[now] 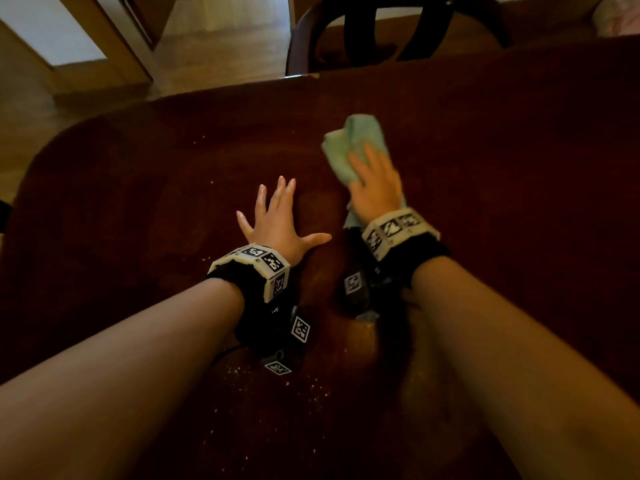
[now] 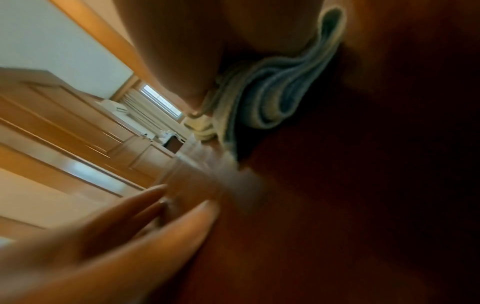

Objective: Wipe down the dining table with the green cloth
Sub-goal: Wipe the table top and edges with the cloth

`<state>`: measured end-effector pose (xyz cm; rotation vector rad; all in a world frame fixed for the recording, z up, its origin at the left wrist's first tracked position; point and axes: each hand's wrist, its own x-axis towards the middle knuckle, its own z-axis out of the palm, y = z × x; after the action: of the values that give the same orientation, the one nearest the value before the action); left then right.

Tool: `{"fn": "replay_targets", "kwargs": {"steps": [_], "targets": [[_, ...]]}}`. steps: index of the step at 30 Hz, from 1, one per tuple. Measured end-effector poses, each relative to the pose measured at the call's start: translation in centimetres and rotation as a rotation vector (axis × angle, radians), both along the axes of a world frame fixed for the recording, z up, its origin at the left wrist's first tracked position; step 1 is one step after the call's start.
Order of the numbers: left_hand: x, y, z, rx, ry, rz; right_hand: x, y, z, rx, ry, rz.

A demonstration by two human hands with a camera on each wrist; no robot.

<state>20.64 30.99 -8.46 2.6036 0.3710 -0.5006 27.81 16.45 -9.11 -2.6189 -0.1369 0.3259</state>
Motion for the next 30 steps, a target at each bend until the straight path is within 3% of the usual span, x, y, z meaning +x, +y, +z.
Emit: {"fn": "replay_targets", "kwargs": {"steps": [3, 5, 10, 13, 18, 20, 23, 26, 30], "targets": [[0.3, -0.2, 0.4, 0.011, -0.010, 0.015, -2.2, 0.9, 0.2, 0.088, 0.098, 0.010], [1.0, 0.2, 0.9, 0.004, -0.019, 0.032, -1.5, -1.3, 0.5, 0.039, 0.114, -0.048], [3.1, 3.1, 1.3, 0.040, 0.043, 0.023, 4.3, -7.4, 1.3, -0.058, 0.099, -0.362], [3.4, 3.8, 0.9, 0.045, 0.059, -0.007, 8.5, -7.4, 1.5, -0.117, 0.117, -0.378], [3.1, 4.3, -0.1, 0.024, 0.017, -0.010, 15.4, -3.2, 1.9, -0.185, 0.083, -0.200], [3.0, 4.7, -0.6, -0.003, 0.004, -0.010, 16.6, 0.0, 1.8, -0.063, 0.080, -0.115], [2.8, 5.3, -0.6, -0.065, -0.016, 0.001, 15.5, 5.6, 1.1, 0.199, 0.018, 0.047], [2.6, 6.1, -0.2, -0.152, -0.118, 0.075, 13.0, 9.2, -0.3, 0.172, -0.019, 0.179], [1.3, 8.0, 0.5, -0.190, -0.325, 0.218, 9.3, 8.4, -1.7, 0.249, 0.040, 0.417]]}}
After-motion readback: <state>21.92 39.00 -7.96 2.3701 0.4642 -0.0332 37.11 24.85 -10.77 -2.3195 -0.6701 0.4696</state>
